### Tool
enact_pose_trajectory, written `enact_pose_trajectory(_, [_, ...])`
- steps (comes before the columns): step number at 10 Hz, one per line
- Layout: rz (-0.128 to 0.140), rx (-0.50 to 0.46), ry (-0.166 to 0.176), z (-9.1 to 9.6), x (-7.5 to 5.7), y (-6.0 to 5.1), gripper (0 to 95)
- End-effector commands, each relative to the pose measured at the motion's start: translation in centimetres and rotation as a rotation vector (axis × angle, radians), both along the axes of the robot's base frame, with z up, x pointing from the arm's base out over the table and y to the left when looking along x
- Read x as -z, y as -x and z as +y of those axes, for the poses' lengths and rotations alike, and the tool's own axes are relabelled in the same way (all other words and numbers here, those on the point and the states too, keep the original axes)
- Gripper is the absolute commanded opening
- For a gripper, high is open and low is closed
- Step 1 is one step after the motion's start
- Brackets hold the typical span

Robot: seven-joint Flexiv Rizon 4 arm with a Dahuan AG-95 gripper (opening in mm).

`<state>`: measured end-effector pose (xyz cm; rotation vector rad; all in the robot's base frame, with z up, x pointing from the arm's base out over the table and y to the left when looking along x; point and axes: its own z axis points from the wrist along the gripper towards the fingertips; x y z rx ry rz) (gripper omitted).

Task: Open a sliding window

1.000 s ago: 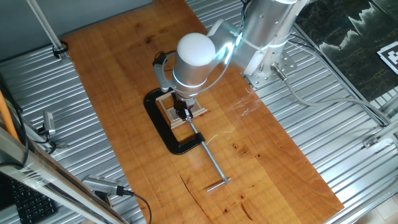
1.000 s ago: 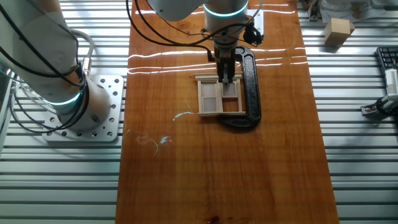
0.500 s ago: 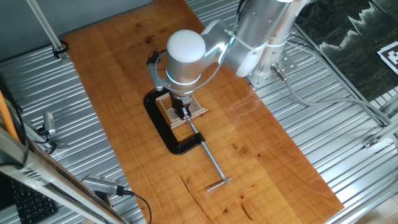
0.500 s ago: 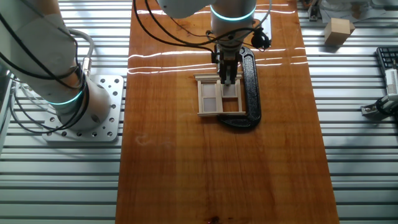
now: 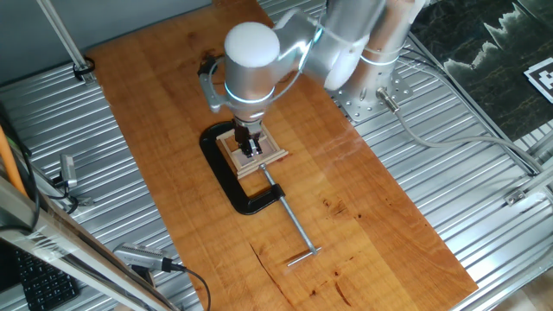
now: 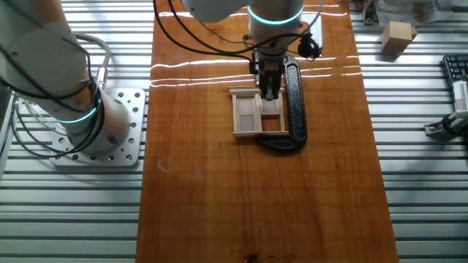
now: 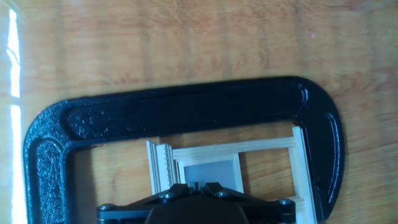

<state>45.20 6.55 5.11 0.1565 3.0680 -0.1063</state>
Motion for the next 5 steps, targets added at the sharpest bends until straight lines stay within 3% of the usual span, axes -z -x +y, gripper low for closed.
enact_pose_trajectory(1, [-0.010,0.022,-0.014,-1.8,-2.5,-1.2,0.0])
enact_pose_trajectory(3, [0.003,0.029,-0.027,-3.6,-5.4,-2.4,0.0])
enact_pose_trajectory(5, [0.010,0.034,-0.039,-4.1,-6.1,-2.6,0.0])
